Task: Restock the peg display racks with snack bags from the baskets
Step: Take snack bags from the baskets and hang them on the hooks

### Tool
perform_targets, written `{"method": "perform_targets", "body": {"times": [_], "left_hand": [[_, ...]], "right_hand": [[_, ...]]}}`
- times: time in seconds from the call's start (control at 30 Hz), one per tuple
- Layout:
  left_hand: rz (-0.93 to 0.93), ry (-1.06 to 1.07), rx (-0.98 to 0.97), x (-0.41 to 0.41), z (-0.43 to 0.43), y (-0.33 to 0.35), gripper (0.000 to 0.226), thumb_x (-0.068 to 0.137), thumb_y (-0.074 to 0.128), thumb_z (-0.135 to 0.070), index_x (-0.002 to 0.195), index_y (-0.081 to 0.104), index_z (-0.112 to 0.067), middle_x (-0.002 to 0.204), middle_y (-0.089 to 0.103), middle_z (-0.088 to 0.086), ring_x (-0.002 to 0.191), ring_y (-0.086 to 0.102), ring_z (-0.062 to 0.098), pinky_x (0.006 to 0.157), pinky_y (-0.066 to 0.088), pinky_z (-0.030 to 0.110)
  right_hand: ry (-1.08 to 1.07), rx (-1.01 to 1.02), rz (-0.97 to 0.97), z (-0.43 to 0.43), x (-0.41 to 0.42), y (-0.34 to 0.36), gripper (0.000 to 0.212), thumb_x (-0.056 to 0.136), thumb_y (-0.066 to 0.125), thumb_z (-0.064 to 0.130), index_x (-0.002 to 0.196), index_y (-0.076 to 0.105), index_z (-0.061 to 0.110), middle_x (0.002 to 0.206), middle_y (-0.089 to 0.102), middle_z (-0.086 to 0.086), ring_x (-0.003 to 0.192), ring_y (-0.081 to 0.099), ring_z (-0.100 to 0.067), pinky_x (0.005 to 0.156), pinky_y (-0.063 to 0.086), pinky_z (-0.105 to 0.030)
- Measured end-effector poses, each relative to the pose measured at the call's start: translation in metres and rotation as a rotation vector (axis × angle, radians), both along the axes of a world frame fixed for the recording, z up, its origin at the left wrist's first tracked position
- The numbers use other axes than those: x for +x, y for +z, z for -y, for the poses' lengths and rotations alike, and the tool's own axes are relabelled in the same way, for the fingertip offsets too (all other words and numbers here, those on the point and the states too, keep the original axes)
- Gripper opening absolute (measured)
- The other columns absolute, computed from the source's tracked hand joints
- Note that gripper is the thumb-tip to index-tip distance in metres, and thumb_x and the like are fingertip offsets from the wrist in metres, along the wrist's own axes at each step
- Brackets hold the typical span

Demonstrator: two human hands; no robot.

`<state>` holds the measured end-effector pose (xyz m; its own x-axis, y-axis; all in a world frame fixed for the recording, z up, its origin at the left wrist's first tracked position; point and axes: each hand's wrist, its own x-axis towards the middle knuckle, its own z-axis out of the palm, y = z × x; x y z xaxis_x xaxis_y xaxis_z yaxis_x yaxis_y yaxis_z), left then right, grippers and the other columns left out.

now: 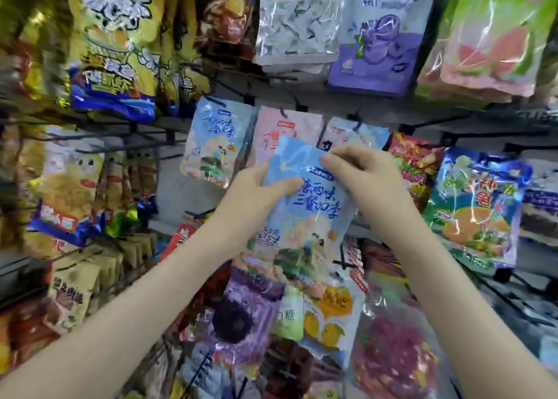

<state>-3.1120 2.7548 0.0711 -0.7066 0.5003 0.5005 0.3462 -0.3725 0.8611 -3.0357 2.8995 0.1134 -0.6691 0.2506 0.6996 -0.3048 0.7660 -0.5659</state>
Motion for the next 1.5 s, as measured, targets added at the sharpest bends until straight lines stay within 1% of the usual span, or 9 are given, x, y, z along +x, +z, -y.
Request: {"method": "perform_targets", "body": {"times": [0.13,0.23,0.37,0.43,0.6,0.83,1.07,1.3,1.5], "left_hand": [[-0.087,0.072,0.002,-0.040,0.034,0.001,0.012,0.090,0.065,-0.018,0.100,0.066,-0.025,0.103,0.073,0.000,0.096,0.069,0.017,0.091,0.054,0.042],[-0.099,0.168,-0.003,-0.081,0.063,0.009,0.042,0.080,0.071,-0.039,0.118,0.063,-0.022,0.118,0.068,-0.003,0.109,0.064,0.016,0.098,0.048,0.048],[-0.300,0.415,-0.031,-0.130,0.095,0.018,0.046,0.085,0.064,-0.046,0.120,0.052,-0.018,0.104,0.067,0.009,0.088,0.066,0.027,0.074,0.054,0.045],[-0.487,0.616,-0.074,-0.151,0.103,0.020,0.044,0.094,0.057,-0.037,0.132,0.039,-0.027,0.103,0.065,0.007,0.072,0.062,0.023,0.064,0.050,0.044],[-0.747,0.633,-0.163,-0.191,0.107,0.019,0.078,0.099,0.048,-0.027,0.147,-0.012,-0.043,0.143,0.035,0.003,0.087,0.053,0.022,0.074,0.049,0.038],[-0.737,0.653,-0.295,-0.209,0.084,0.013,0.060,0.099,0.040,-0.043,0.152,0.013,-0.036,0.138,0.030,0.008,0.097,0.048,0.024,0.067,0.029,0.026],[-0.721,0.603,-0.268,-0.202,0.072,0.018,0.058,0.098,0.042,-0.042,0.151,0.020,-0.034,0.136,0.033,0.010,0.096,0.049,0.025,0.067,0.036,0.030],[-0.754,0.609,-0.454,-0.221,0.050,0.006,0.068,0.096,0.046,-0.047,0.153,0.014,-0.027,0.159,-0.009,0.014,0.143,0.004,0.030,0.112,0.020,0.047],[-0.927,0.586,-0.428,-0.230,0.034,-0.007,0.082,0.085,0.025,-0.069,0.150,-0.010,-0.034,0.157,-0.026,0.005,0.143,-0.028,0.017,0.116,-0.008,0.047]], "right_hand": [[-0.009,0.004,-0.022,0.038,-0.035,0.013,0.018,0.087,0.066,0.023,0.071,0.063,0.030,0.070,0.063,0.015,0.074,0.057,-0.002,0.074,0.044,-0.025],[-0.039,0.065,-0.023,0.071,-0.075,0.023,0.024,0.087,0.065,0.021,0.066,0.060,0.031,0.060,0.059,0.020,0.064,0.052,0.007,0.064,0.039,-0.016],[-0.140,0.067,-0.130,0.108,-0.140,0.037,0.016,0.084,0.067,0.021,0.068,0.064,0.022,0.061,0.060,0.016,0.061,0.052,0.002,0.062,0.039,-0.018],[-0.193,0.073,-0.188,0.122,-0.166,0.045,0.012,0.085,0.066,0.022,0.073,0.066,0.023,0.064,0.060,0.016,0.062,0.052,0.004,0.059,0.035,-0.008],[-0.263,0.043,-0.187,0.130,-0.206,0.051,0.009,0.089,0.063,0.019,0.081,0.063,0.024,0.068,0.056,0.020,0.066,0.051,0.002,0.058,0.034,-0.003],[-0.336,0.126,-0.155,0.131,-0.214,0.057,0.012,0.090,0.061,0.018,0.080,0.066,0.021,0.064,0.054,0.019,0.063,0.050,0.000,0.057,0.033,-0.003],[-0.371,0.091,-0.130,0.112,-0.211,0.057,0.016,0.093,0.056,0.020,0.091,0.072,0.018,0.081,0.064,0.010,0.069,0.051,0.006,0.057,0.034,0.001],[-0.545,0.339,-0.122,0.090,-0.231,0.027,0.029,0.085,0.061,0.011,0.114,0.061,0.007,0.115,0.054,-0.014,0.109,0.044,-0.034,0.089,0.038,-0.040],[-0.598,0.412,-0.303,0.056,-0.165,-0.020,0.047,0.076,0.057,0.014,0.123,0.053,0.009,0.125,0.050,-0.012,0.112,0.037,-0.024,0.095,0.035,-0.042]]}}
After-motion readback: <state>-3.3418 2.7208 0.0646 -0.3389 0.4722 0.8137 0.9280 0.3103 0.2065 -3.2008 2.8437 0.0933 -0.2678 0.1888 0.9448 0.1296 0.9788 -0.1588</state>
